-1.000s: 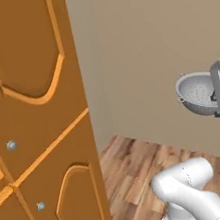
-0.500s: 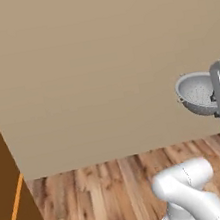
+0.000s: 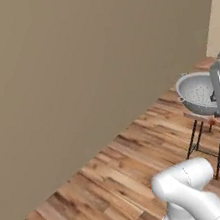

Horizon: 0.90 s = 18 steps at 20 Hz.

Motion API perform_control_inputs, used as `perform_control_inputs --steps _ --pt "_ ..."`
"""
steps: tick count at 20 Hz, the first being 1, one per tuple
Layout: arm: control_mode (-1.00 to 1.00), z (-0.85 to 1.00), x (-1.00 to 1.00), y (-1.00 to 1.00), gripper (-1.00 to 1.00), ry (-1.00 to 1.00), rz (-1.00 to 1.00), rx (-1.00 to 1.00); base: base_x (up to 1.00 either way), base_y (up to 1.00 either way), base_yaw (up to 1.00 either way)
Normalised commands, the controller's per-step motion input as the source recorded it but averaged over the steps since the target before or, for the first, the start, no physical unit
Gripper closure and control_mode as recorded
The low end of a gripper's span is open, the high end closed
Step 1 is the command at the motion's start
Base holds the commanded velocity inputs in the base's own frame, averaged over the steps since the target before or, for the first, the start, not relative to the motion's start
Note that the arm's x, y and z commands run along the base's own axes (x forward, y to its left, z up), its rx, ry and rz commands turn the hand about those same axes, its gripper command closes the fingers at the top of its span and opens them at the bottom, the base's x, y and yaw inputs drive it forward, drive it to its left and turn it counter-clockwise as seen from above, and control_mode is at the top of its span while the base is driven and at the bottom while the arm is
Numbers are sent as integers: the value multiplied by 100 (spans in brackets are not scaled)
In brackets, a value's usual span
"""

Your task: Open the cabinet and setup a tea strainer by placing it in the bowl upright.

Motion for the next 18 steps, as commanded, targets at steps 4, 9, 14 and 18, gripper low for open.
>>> perform_control_inputs --steps 4,9,14,18 --pt "100 0 0 0 100 0 0 0 3 2 -97" --pt "100 0 0 0 100 0 0 0 11 8 -93" --pt "100 0 0 0 100 0 0 0 23 65 -71" --pt "100 0 0 0 100 0 0 0 37 98 -58"
